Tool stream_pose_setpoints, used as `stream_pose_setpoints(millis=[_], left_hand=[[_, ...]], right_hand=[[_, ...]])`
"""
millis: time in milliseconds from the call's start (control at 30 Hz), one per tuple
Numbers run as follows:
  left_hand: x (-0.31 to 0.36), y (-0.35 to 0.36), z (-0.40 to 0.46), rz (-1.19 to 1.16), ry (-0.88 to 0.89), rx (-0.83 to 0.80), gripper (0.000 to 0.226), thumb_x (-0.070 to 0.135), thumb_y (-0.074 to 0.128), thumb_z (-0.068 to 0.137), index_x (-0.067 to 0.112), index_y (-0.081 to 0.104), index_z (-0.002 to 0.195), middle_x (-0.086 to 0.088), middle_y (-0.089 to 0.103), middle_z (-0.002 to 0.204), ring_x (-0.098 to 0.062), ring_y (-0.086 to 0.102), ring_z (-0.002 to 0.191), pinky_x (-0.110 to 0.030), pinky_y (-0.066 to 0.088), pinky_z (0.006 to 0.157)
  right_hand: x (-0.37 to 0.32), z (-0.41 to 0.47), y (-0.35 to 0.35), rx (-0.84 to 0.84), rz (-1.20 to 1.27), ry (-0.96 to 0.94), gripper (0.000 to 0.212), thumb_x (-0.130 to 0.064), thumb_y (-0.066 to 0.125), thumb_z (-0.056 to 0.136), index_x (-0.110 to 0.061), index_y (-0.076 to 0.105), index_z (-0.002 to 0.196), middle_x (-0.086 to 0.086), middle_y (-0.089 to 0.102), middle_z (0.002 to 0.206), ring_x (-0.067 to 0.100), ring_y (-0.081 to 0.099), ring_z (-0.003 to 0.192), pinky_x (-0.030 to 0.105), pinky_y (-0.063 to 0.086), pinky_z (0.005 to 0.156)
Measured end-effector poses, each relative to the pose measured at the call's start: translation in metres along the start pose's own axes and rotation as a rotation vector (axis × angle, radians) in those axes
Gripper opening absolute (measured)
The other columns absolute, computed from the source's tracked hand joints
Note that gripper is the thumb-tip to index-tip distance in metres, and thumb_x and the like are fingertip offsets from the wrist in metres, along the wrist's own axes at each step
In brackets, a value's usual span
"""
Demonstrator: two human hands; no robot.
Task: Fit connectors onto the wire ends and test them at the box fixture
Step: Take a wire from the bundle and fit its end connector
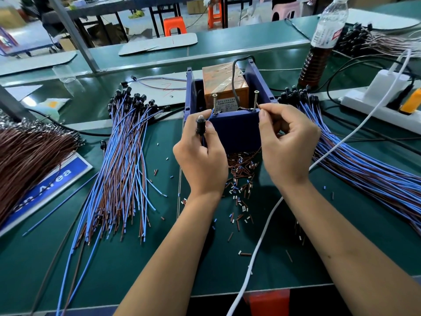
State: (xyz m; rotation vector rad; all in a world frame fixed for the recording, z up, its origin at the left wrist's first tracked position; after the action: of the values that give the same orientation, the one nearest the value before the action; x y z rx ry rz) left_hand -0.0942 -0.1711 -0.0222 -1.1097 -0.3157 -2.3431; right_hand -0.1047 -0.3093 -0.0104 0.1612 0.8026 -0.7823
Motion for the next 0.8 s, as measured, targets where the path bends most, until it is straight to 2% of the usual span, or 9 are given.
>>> stream_pose_setpoints(millis=[133, 300, 533, 800], left_hand=[[0.0017, -0.0005, 0.0, -0.017, -0.033, 0.014, 0.019, 0.004, 0.055, 0.098, 0.008, 0.074, 0.102, 0.014, 0.057, 0.067, -0.005, 0.043, 0.056, -0.018, 0.033, 0.054], [0.0034, -0.0005, -0.0002, -0.058, -0.082, 0.034, 0.021, 0.002, 0.055, 0.099, 0.007, 0.075, 0.102, 0.015, 0.059, 0.068, -0.003, 0.047, 0.058, -0.012, 0.035, 0.057], [-0.0003, -0.0002, -0.0011, -0.106, -0.141, 0.015, 0.021, 0.007, 0.054, 0.1, 0.009, 0.075, 0.103, 0.013, 0.057, 0.067, -0.008, 0.044, 0.056, -0.026, 0.037, 0.058], [-0.0026, 0.0006, -0.0005, -0.185, -0.198, 0.021, 0.022, 0.013, 0.053, 0.099, 0.018, 0.074, 0.099, 0.012, 0.052, 0.06, -0.018, 0.042, 0.056, -0.032, 0.036, 0.056]], right_hand=[[0.0012, -0.0008, 0.0007, -0.003, 0.0, 0.006, 0.016, -0.014, 0.066, 0.1, -0.009, 0.08, 0.101, -0.001, 0.076, 0.088, 0.011, 0.069, 0.078, 0.031, 0.056, 0.069], [0.0019, 0.0001, 0.0002, 0.0, 0.004, 0.011, 0.016, -0.014, 0.065, 0.1, -0.009, 0.08, 0.101, -0.002, 0.075, 0.087, 0.011, 0.068, 0.075, 0.031, 0.056, 0.067], [0.0023, -0.0002, 0.0009, 0.002, 0.007, 0.01, 0.016, -0.015, 0.065, 0.1, -0.01, 0.08, 0.102, -0.003, 0.076, 0.089, 0.008, 0.069, 0.079, 0.029, 0.057, 0.07], [0.0009, -0.0001, -0.0006, 0.0, 0.0, -0.001, 0.015, -0.013, 0.065, 0.1, -0.008, 0.08, 0.101, -0.002, 0.075, 0.088, 0.009, 0.068, 0.076, 0.029, 0.056, 0.068]])
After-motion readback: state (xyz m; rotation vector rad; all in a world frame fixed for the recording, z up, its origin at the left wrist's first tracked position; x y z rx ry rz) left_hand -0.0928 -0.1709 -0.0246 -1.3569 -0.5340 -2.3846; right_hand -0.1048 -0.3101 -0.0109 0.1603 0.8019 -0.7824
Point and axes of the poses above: each hand's wrist, its own z-axis towards the middle knuckle, its own y-axis out of the palm, x = y × z, the point moved 1 cm from there along z, towards the middle knuckle
